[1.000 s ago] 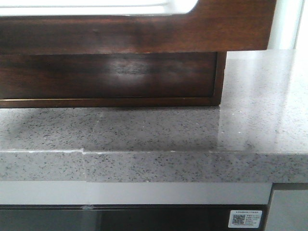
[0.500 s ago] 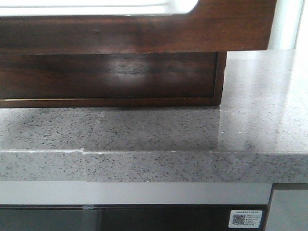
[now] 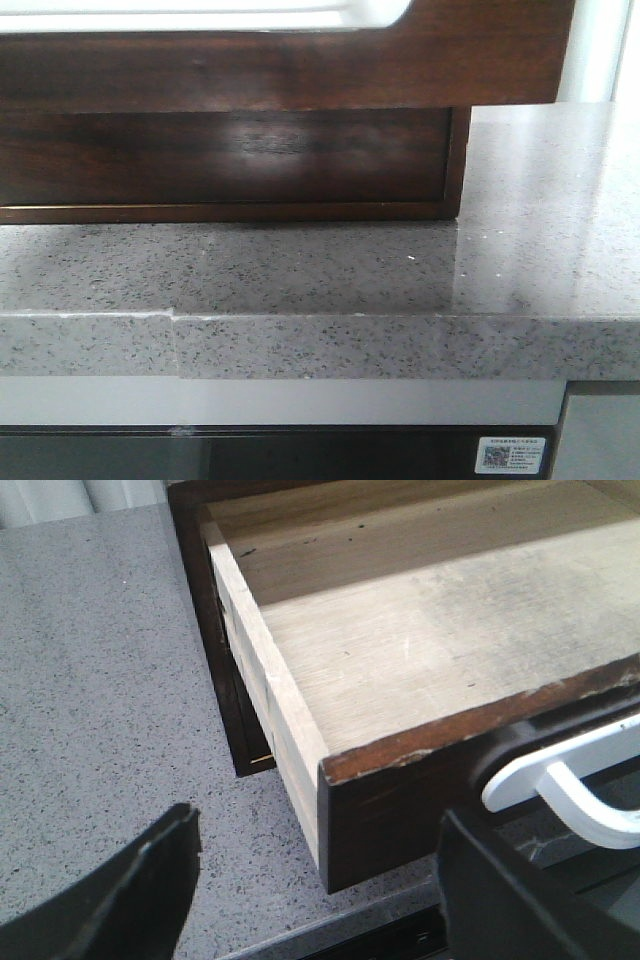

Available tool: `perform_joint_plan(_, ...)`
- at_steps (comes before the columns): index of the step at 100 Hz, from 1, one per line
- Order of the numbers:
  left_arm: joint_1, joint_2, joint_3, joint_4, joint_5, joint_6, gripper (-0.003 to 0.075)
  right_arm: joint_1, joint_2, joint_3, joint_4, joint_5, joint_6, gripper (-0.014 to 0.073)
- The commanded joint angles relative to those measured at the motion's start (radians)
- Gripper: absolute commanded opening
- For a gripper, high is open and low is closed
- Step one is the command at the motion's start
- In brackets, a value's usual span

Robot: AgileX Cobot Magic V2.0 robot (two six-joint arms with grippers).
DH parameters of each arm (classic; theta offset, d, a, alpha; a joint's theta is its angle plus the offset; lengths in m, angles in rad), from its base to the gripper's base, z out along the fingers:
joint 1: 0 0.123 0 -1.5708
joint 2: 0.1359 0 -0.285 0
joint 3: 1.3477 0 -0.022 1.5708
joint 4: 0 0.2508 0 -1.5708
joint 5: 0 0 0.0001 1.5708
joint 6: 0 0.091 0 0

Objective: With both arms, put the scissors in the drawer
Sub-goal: 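Lower the right gripper onto the grey-orange scissors and grasp them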

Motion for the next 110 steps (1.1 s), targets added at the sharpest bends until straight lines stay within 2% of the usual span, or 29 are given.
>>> perform_joint_plan(1, -0.010, 0.009, -0.032, -0.014, -0.082, -0.010, 0.0471, -0.004, 0.034, -0.081, -0.005, 0.010, -0.020, 0.0419)
perform_joint_plan(42, -0.010, 0.009, -0.032, -0.014, -0.082, -0.010, 0.0471, -0.012, 0.234, -0.274, 0.016, 0.120, -0.081, 0.0418)
perform_joint_plan(70, -0.010, 0.009, -0.032, -0.019, -0.082, -0.010, 0.0471, -0.030, 0.270, -0.304, 0.039, 0.172, -0.125, 0.0415)
perform_joint_plan(110, -0.010, 0.009, -0.032, -0.019, -0.079, -0.010, 0.0471, -0.031, 0.270, -0.304, 0.048, 0.182, -0.132, 0.0137)
